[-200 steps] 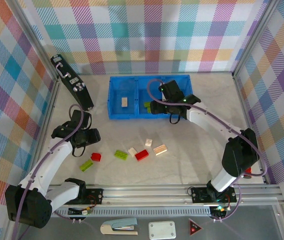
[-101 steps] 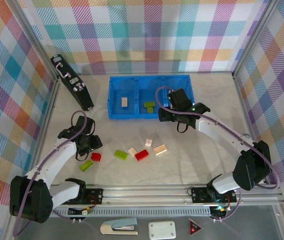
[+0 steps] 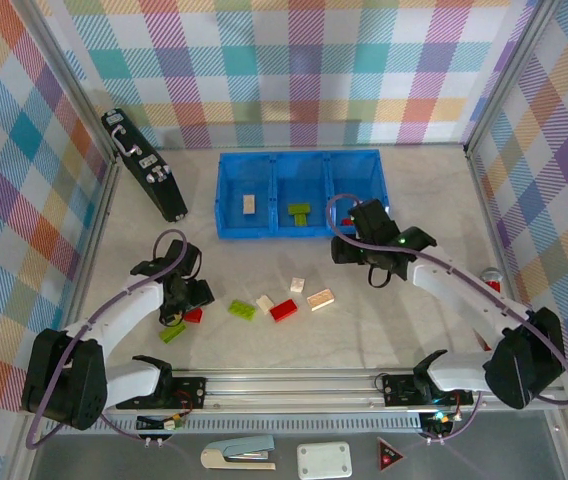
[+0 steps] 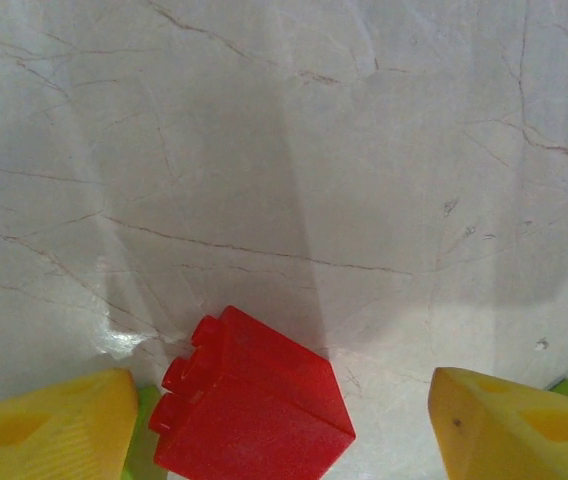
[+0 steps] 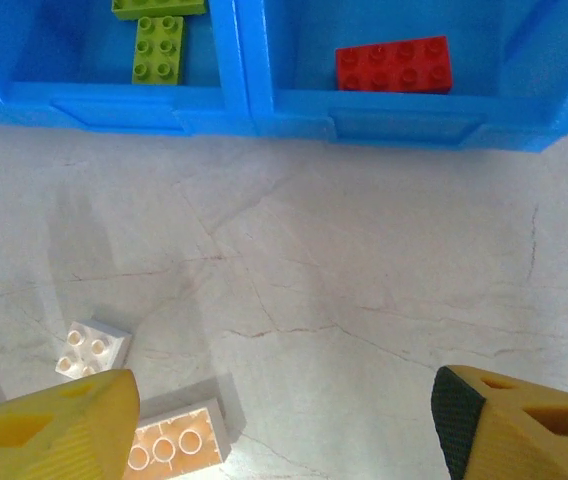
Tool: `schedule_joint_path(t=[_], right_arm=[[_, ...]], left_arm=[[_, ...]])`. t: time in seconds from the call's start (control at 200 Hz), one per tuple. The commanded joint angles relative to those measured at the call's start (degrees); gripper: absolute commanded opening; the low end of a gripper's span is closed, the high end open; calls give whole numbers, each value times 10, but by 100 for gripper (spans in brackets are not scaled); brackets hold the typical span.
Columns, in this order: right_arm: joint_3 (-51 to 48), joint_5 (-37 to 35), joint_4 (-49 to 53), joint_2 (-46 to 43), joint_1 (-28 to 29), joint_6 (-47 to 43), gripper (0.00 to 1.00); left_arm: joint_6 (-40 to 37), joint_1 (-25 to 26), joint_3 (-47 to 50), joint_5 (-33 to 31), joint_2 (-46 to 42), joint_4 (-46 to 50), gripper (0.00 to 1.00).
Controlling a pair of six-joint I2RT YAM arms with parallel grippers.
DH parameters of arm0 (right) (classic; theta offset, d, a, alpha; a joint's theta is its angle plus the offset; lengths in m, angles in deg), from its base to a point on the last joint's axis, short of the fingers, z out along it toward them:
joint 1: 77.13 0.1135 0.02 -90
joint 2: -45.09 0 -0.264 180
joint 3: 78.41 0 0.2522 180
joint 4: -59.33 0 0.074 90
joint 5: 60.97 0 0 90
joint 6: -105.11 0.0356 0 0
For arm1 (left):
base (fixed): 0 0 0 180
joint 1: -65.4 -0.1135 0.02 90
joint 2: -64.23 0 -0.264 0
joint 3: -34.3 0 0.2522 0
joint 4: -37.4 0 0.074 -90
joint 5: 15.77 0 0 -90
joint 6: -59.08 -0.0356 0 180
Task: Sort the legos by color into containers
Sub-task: Pick up the lego from the bottom-left of the table.
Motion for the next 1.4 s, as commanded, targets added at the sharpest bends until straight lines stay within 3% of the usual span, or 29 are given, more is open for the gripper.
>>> schedule_joint_path(t=[0.0,0.275,0.345,0.63,0.875,1.135,1.395], right_arm=[[-16,-13,14,-27,3,14,78],[-41,-20,20,-70,3,16,78],[-44,-21,23,-78,3,17,78],[-59,-30,29,-112,2,23,78],[-66,-39,39,-133,3,27,79],[-71,-40,40,-143,2,25,79],[-71,-37,44,-146,2,29,79]], left_arm=[[39,6,1,-46,-12,40,83],[157,6,-7,-128,-69,141,100],[194,1,-8,-138,-80,172,100],[256,-11,29,-79,-131,182,95],[257,-12,60,-40,-146,165,84],[246,-13,77,-45,-150,157,86],[214,-14,82,-48,-114,123,80]])
